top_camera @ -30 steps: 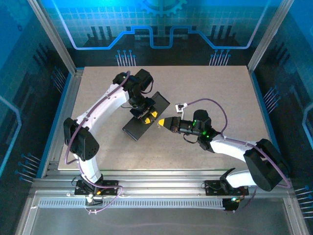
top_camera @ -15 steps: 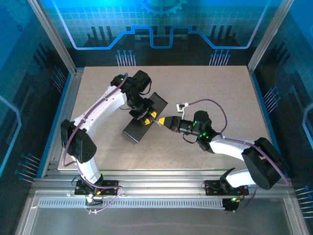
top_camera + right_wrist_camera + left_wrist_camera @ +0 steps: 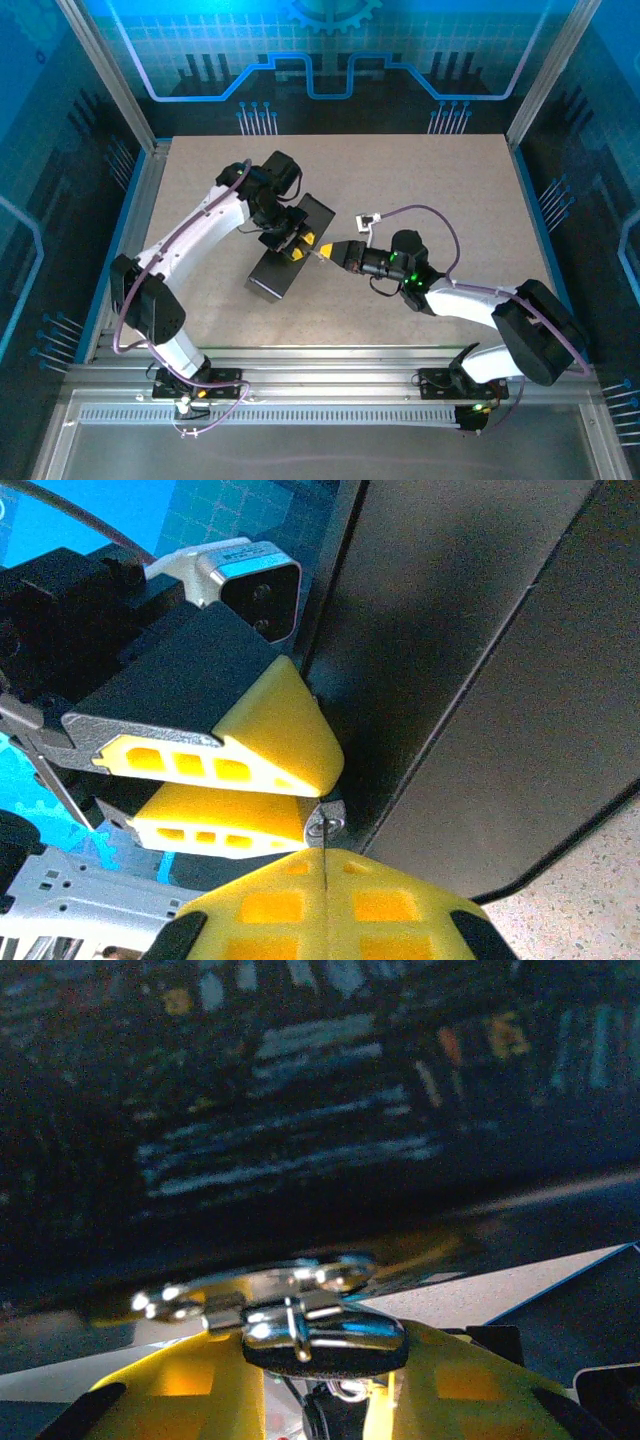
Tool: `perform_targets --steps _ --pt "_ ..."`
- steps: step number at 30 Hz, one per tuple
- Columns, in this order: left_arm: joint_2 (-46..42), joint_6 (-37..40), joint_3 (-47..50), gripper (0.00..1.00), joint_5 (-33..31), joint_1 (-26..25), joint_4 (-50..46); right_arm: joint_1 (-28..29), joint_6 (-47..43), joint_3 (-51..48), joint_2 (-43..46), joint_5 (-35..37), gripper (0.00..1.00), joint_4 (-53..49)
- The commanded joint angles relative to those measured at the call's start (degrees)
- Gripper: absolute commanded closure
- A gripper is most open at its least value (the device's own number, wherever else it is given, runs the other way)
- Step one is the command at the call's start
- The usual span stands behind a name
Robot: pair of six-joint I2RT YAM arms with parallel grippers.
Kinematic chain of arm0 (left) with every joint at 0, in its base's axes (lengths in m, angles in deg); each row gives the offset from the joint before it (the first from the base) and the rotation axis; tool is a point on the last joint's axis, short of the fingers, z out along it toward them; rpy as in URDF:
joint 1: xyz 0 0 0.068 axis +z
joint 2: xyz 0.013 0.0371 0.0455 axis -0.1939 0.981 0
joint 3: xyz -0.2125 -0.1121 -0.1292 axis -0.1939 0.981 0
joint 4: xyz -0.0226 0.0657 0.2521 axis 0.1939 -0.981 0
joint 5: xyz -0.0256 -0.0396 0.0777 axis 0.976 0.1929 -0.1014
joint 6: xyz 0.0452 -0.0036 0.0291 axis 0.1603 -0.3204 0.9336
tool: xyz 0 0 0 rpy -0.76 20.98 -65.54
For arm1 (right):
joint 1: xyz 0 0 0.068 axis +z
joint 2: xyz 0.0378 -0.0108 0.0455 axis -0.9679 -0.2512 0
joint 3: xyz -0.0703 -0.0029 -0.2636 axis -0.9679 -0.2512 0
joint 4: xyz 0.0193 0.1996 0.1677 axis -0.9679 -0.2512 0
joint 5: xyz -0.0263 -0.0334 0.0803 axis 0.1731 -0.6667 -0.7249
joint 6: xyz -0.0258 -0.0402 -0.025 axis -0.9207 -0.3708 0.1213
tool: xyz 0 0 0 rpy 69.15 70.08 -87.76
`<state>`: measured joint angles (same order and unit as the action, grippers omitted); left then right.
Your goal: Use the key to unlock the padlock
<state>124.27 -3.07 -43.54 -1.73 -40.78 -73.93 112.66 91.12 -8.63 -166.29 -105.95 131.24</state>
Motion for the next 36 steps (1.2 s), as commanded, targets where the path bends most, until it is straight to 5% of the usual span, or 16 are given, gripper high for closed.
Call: perform_targets --steps 1,36 --pt "-2.48 -2.17 0.11 0.9 3.05 0.07 3.69 1.89 0.09 -0.07 -0.66 2.58 1.0 3.66" --pt "-4.66 -8.05 5.1 0.9 2.54 0.78 12.27 9.19 1.0 -0.84 -3.26 9.98 1.0 7.94"
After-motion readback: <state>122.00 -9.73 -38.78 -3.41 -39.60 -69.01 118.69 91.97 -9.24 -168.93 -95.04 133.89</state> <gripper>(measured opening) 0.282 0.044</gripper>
